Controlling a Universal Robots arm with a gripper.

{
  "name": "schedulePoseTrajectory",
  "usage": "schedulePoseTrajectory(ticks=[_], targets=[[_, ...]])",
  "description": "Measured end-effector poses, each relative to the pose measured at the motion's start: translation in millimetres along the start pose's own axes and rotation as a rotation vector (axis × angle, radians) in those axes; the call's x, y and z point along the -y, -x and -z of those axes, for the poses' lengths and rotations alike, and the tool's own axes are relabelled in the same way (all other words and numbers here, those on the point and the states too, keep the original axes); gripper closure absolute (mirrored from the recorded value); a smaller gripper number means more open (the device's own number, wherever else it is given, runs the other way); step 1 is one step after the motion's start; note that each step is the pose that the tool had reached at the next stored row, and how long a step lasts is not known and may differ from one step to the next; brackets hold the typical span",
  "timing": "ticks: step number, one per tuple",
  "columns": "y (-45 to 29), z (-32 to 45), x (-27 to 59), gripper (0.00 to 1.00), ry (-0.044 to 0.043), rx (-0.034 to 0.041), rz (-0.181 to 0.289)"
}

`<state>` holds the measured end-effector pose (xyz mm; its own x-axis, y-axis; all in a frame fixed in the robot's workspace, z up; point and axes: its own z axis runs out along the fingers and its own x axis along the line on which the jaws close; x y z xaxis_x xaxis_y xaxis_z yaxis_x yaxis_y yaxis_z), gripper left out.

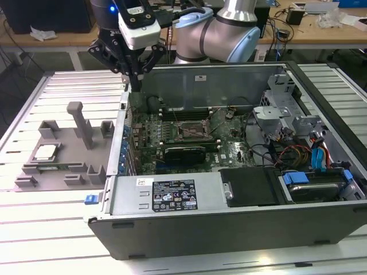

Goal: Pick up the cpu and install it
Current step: 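Reach for the cpu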

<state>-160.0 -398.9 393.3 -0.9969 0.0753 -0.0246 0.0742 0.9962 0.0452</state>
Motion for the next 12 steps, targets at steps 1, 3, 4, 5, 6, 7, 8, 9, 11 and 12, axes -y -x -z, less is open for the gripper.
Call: schedulePoseTrajectory(ticks=[1, 3, 4, 5, 6, 7, 8, 9, 11, 12], targets=[[-3.0, 0.0, 0.2, 0.89, 0.0001, 0.0002, 0.000], [-6.7, 0.2, 0.5, 0.89, 0.0000, 0.0004, 0.000], [-9.4, 0.3, 0.7, 0.89, 0.0000, 0.0006, 0.000], [-11.2, 0.3, 0.8, 0.89, 0.0000, 0.0007, 0.000], [-12.7, 0.3, 0.9, 0.89, 0.0001, 0.0007, 0.000], [-13.8, 0.4, 1.0, 0.89, 0.0001, 0.0007, 0.000], [-15.2, 0.4, 1.1, 0.89, 0.0001, 0.0008, 0.000], [-16.8, 0.5, 1.2, 0.89, 0.0001, 0.0009, 0.000], [-19.4, 0.5, 1.4, 0.89, 0.0001, 0.0009, 0.000], [-20.9, 0.6, 1.5, 0.89, 0.0001, 0.0009, 0.000]])
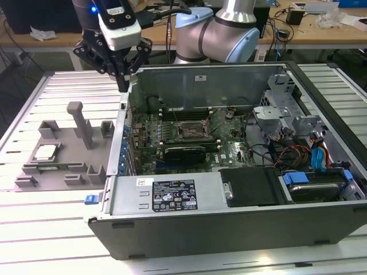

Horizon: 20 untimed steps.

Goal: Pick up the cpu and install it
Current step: 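Reach for the cpu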

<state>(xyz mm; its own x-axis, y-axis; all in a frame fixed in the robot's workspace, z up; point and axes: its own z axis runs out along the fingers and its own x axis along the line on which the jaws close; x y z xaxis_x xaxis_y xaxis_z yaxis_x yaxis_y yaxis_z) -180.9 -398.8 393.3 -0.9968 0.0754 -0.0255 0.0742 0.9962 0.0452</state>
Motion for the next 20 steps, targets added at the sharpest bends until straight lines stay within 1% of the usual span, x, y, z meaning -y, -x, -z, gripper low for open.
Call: schedulePoseTrajectory(ticks=[2, 4, 5, 9, 11, 12, 13, 14, 19, 20], targets=[[-3.7, 0.1, 0.3, 0.89, 0.0001, 0.0001, 0.000], [-8.3, 0.2, 0.6, 0.89, 0.0000, 0.0003, 0.000], [-11.9, 0.3, 0.9, 0.89, 0.0000, 0.0005, 0.000], [-20.1, 0.5, 1.5, 0.89, 0.0000, 0.0007, 0.000], [-26.3, 0.7, 2.0, 0.89, 0.0001, 0.0011, 0.000], [-28.3, 0.7, 2.1, 0.89, 0.0001, 0.0011, 0.000], [-31.5, 0.8, 2.3, 0.89, 0.0001, 0.0013, 0.000], [-36.5, 0.9, 2.7, 0.89, 0.0002, 0.0016, 0.000], [-48.6, 1.3, 3.6, 0.89, 0.0002, 0.0022, 0.000], [-52.3, 1.4, 3.9, 0.89, 0.0002, 0.0023, 0.000]])
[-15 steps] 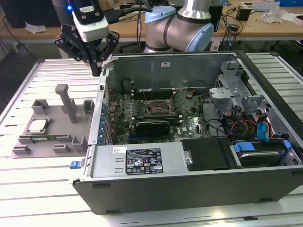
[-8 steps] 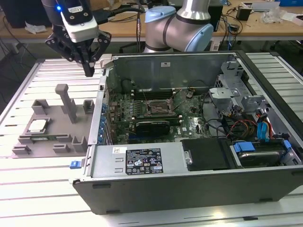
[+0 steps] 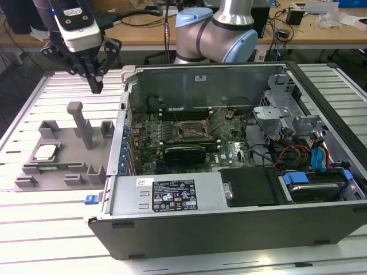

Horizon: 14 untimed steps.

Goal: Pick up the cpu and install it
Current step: 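Reach for the cpu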

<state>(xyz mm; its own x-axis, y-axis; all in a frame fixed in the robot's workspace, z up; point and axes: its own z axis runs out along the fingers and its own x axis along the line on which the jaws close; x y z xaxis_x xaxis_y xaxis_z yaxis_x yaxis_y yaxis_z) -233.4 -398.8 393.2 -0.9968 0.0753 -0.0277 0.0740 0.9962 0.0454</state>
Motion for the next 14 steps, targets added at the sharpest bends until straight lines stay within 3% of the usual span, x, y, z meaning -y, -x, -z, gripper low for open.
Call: schedulePoseTrajectory(ticks=[10, 14], targets=[[-29.0, -0.1, 2.2, 0.89, 0.0001, 0.0016, 0.000], [-40.5, -8.3, 3.4, 0.89, 0.0001, 0.0018, 0.000]])
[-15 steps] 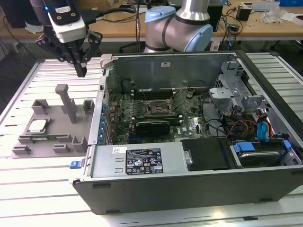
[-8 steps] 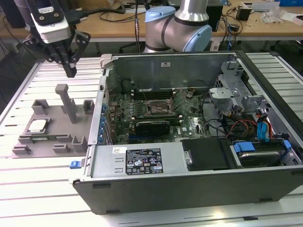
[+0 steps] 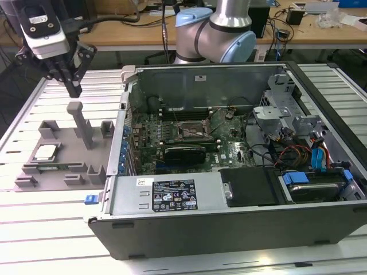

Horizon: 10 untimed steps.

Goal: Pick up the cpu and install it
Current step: 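Reach for the cpu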

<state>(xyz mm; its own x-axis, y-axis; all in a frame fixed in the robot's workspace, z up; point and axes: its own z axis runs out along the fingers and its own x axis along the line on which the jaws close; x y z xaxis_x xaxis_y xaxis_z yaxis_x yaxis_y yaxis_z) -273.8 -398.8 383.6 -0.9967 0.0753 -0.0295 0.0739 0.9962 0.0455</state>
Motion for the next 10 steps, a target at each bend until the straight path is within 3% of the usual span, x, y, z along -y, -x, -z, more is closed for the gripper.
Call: schedulePoseTrajectory(ticks=[5, 10], targets=[[-9.9, -8.2, 0.6, 0.89, -0.0001, -0.0002, 0.000], [-25.7, -17.6, 1.1, 0.89, 0.0000, -0.0001, 0.000]])
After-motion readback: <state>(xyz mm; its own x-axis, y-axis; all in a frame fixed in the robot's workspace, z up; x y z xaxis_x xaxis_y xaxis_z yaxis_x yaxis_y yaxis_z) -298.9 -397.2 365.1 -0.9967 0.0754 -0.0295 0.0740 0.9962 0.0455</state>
